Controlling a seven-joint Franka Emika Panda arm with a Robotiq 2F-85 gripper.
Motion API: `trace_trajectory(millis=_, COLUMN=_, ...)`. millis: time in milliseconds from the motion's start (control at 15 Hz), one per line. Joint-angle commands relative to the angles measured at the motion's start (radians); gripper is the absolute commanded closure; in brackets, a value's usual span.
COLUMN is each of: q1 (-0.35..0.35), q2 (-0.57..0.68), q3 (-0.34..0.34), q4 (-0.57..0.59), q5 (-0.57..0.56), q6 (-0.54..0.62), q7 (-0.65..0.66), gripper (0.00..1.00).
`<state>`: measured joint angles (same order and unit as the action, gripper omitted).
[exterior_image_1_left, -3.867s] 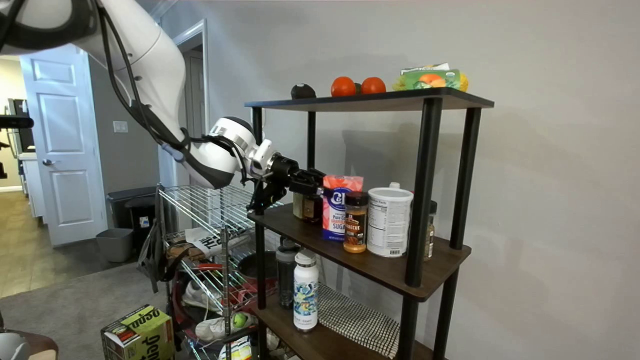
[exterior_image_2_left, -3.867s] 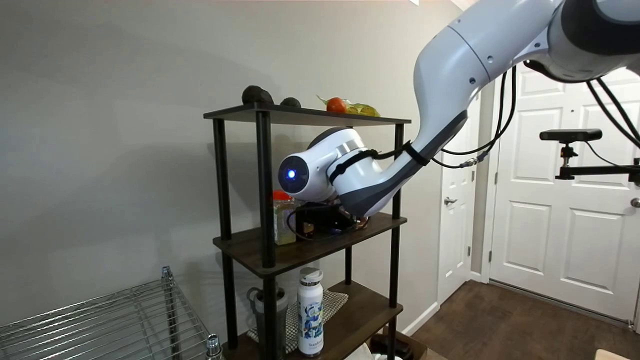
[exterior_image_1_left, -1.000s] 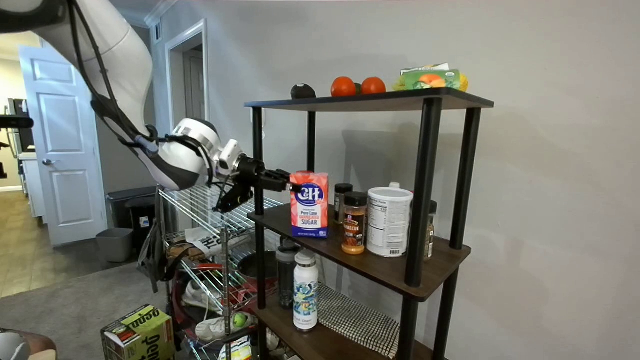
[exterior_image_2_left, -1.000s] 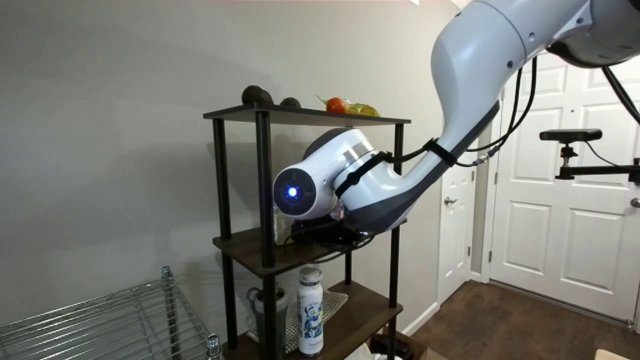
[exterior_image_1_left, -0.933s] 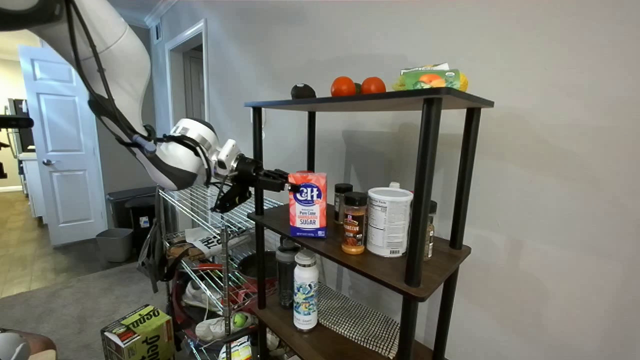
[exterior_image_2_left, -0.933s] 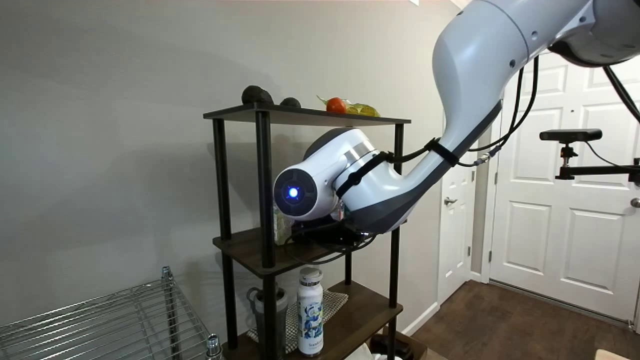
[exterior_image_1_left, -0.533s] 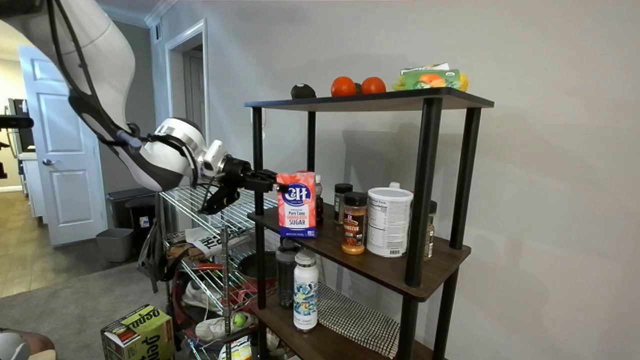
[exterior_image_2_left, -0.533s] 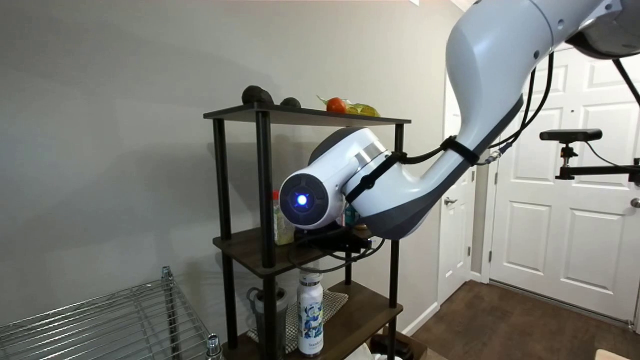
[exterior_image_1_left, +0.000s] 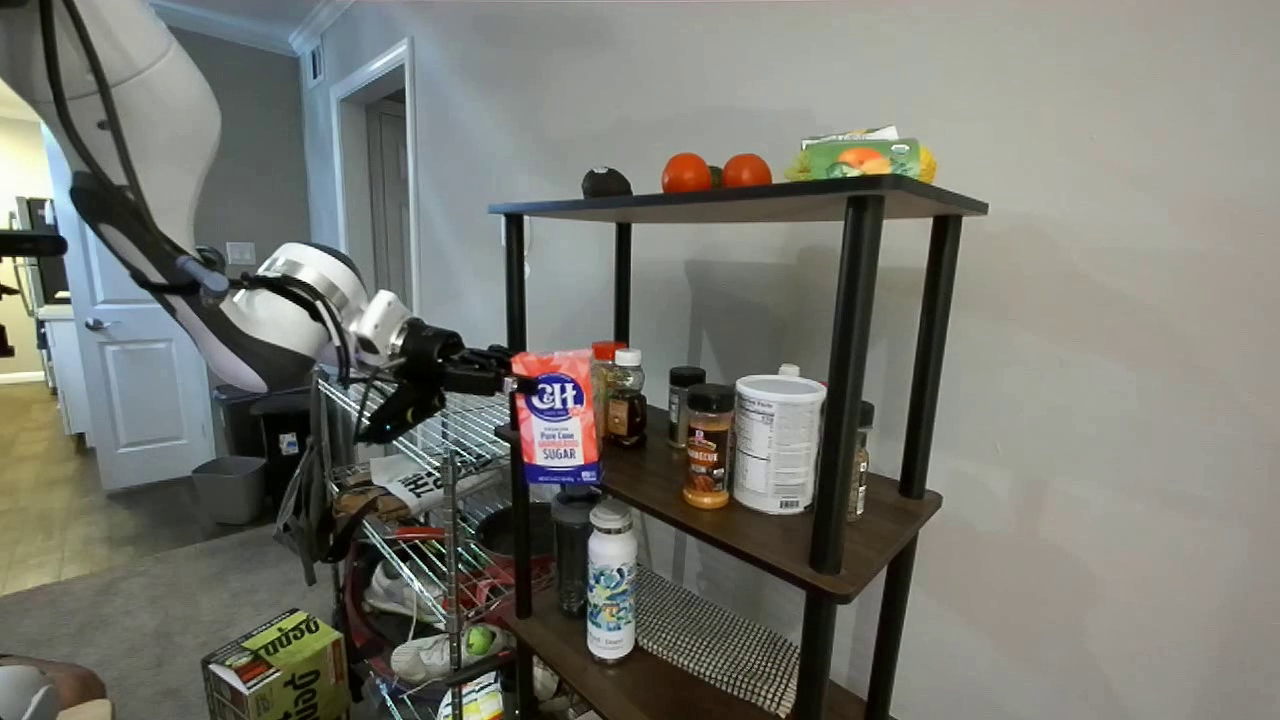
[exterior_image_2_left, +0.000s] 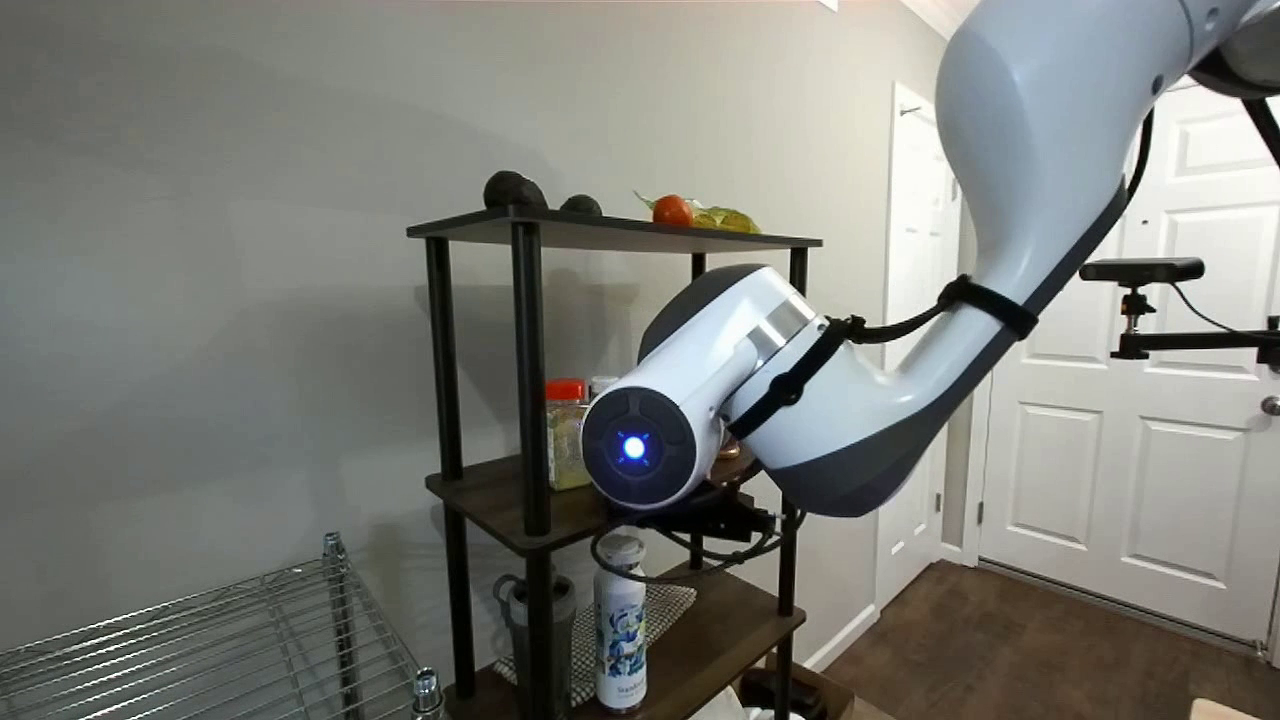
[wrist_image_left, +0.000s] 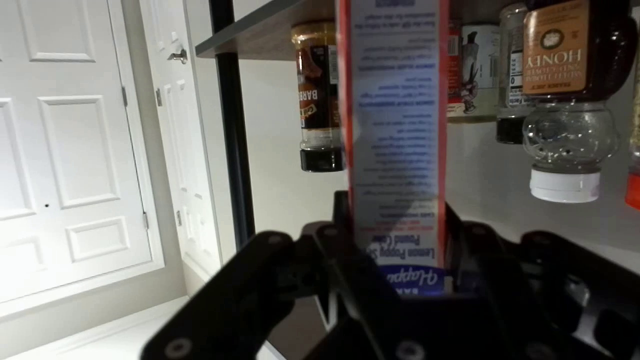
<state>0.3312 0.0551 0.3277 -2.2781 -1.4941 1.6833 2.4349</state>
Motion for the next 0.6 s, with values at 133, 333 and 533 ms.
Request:
trace_trajectory(millis=133, q1=0.046, q2=-0.056, q3=0.047, q4=-0.087, q5=0.070, q6=-0.094, q7=0.069, gripper=0.87)
trace_trajectory(millis=333, q1=0.072, q2=-0.054, q3=0.073, q4=-0.109, q5=0.115, q6=-0.132, q7=0.101, gripper=0.87)
trace_trajectory(millis=533, q1=0.095, q2=-0.061, q3=0.096, q4=-0.125, q5=0.157, q6=-0.157, q7=0.117, gripper=0.87)
